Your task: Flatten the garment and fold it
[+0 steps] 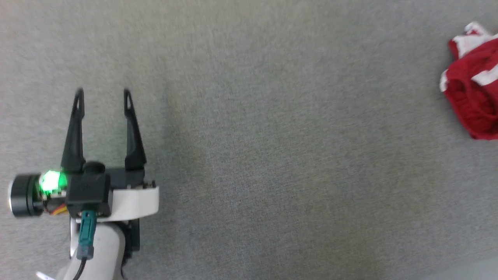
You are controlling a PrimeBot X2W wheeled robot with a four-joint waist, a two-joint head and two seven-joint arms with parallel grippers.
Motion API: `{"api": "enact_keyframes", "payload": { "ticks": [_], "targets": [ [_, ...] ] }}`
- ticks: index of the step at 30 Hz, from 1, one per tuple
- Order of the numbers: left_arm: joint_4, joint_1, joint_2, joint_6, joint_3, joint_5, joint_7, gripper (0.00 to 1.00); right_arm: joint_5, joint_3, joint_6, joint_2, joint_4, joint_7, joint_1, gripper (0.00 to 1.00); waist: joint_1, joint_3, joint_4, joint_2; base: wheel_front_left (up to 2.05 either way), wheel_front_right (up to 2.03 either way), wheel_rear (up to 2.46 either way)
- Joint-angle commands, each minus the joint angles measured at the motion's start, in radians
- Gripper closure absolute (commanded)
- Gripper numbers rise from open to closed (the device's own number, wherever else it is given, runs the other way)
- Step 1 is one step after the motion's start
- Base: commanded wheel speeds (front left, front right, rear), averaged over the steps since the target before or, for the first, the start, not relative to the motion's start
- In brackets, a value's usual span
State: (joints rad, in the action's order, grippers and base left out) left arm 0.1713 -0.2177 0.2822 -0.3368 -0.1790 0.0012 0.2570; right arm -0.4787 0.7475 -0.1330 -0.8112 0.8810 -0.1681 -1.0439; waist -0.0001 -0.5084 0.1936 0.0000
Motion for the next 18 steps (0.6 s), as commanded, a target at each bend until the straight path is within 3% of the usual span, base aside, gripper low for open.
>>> {"api": "enact_keyframes", "payload": {
  "ticks": [1,8,13,18],
  "targets": [
    [-0.011,0.026,-0.003,-0.009,0.006,-0.01,0.005,0.0,0.001,-0.006,0.002,-0.013,-0.012,0.018,-0.013,0.0,0.0001,0.136,-0.007,0.0,0.0,0.0,0.0],
    [-0.049,0.127,-0.018,-0.016,0.036,-0.043,0.005,0.0,-0.021,-0.083,0.002,-0.005,-0.121,0.202,0.01,0.0,0.0001,0.271,-0.042,0.0,0.0,0.0,0.0],
    [-0.071,0.169,-0.032,0.0,0.054,-0.057,0.005,0.0,0.001,-0.194,0.002,0.065,-0.168,0.363,0.079,0.0,0.0001,0.33,-0.078,0.0,0.0,0.0,0.0],
    [-0.083,0.189,-0.048,0.021,0.065,-0.056,0.005,0.0,0.049,-0.355,0.002,0.183,-0.269,0.426,0.189,0.0,0.0001,0.37,-0.107,0.0,0.0,0.0,0.0]
  ]
}}
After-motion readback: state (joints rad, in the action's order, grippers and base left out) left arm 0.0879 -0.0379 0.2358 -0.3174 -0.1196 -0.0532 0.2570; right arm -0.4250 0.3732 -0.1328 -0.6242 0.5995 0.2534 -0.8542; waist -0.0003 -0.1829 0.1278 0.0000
